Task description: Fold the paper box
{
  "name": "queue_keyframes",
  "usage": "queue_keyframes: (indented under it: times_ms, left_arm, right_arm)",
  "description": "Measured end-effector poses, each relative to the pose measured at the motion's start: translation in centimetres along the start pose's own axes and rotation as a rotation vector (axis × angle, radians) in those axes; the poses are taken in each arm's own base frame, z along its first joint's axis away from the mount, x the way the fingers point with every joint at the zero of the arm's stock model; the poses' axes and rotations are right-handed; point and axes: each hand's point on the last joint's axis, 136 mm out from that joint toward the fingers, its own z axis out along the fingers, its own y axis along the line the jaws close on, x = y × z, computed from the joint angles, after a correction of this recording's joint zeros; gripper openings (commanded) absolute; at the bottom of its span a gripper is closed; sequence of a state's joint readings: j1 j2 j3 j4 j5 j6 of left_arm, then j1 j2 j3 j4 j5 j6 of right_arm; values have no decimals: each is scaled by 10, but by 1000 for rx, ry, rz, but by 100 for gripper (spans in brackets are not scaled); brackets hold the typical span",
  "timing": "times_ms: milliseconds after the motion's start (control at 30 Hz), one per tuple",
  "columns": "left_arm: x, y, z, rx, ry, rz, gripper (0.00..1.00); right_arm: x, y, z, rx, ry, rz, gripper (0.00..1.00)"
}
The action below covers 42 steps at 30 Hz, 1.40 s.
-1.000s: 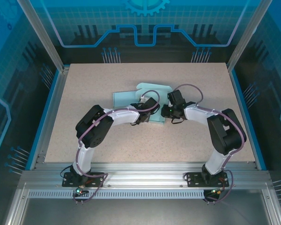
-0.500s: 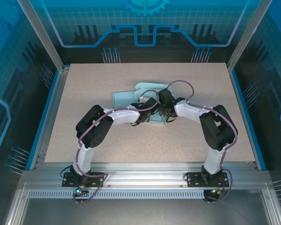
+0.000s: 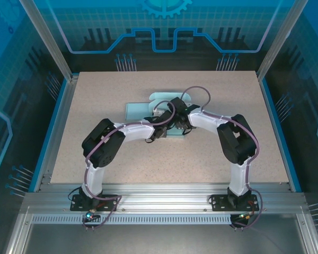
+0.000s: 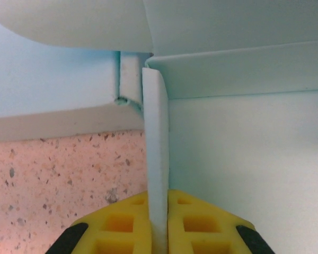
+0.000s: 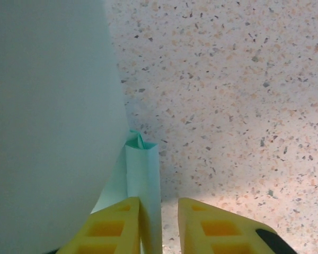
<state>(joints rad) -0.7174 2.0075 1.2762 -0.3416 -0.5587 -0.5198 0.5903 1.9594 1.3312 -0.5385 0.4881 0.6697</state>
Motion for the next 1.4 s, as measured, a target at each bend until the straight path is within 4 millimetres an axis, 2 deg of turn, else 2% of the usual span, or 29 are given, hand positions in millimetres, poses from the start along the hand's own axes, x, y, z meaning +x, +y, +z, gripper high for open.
queue_keyframes:
  times_ms: [200, 300, 433, 500, 567, 600, 633, 667, 733, 867, 967, 1133, 1400]
  left_arm:
    - [6, 7, -6, 165, 40, -114, 7]
    - [7, 0, -10, 232, 63, -125, 9]
    - [12, -9, -13, 290, 80, -131, 17]
    - [16, -12, -14, 315, 100, -136, 24]
    - [19, -17, -16, 345, 117, -154, 44]
    - [20, -19, -17, 362, 123, -162, 50]
    - [21, -20, -18, 379, 130, -174, 55]
    - [22, -20, -20, 393, 133, -189, 56]
    - [23, -13, -25, 412, 132, -220, 58]
    - [15, 18, -41, 429, 99, -322, 63]
    - [2, 37, -60, 448, 42, -386, 77]
    - [-9, 49, -95, 504, -42, -438, 99]
    - [-20, 85, -136, 472, -188, -486, 99]
  right_arm:
    - [18, 6, -5, -28, -18, -25, 21]
    - [40, 4, 1, -22, 32, -82, 19]
    - [45, -3, 1, 8, 47, -105, 18]
    - [45, -5, 1, 19, 47, -109, 16]
    - [45, -7, 1, 29, 49, -115, 13]
    - [46, -8, 1, 33, 50, -117, 12]
    - [45, -8, 1, 38, 51, -120, 11]
    - [45, -8, 1, 46, 54, -124, 11]
    - [45, -8, 1, 65, 57, -137, 11]
    - [45, -8, 1, 104, 55, -157, 8]
    - [45, -8, 0, 127, 57, -169, 7]
    - [44, -5, 0, 192, 63, -210, 0]
    - [42, 5, -1, 354, 48, -299, 0]
